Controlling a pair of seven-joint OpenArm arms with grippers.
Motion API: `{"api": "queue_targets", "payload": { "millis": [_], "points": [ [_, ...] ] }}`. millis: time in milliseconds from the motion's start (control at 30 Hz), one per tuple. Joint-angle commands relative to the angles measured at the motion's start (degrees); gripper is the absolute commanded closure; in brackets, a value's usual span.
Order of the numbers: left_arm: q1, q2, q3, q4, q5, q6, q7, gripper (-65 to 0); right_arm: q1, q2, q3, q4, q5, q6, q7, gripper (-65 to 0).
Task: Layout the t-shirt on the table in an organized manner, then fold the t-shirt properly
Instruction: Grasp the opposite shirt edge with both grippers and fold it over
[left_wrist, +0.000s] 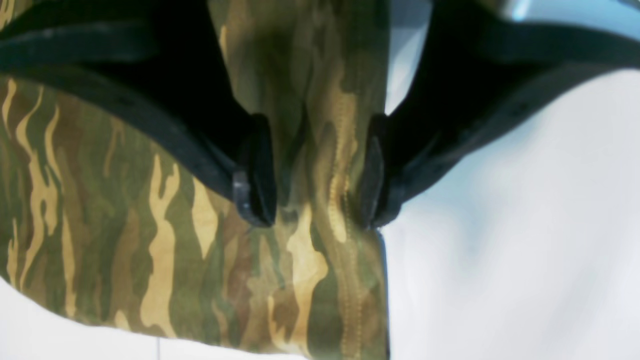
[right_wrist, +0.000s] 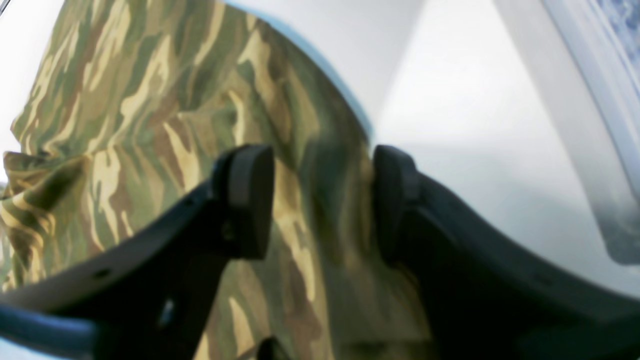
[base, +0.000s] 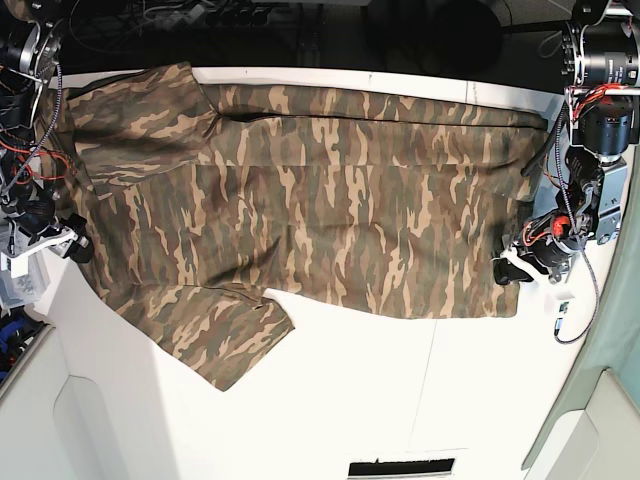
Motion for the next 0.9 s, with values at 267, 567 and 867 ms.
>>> {"api": "queue_targets", "payload": {
  "millis": [267,567,867],
  "points": [
    [-2.03,-3.67,-0.07,6.03,0.46,3.63,1.38,-31.6,1.25,1.22,0.11,1.84,0.81,0.37,-0.33,-31.4],
    [-1.79,-3.19,-0.04,3.39,2.45,7.56,-0.96,-31.6,1.22,1.05,0.09,1.84,0.81,0.39,-0.68,-31.4],
    [-1.7,0.33,-0.04,1.22,1.73,-1.46,0.48,-31.0,1.25,0.44,-3.72,1.81,0.83,0.44,-1.22,-31.4]
  ]
}}
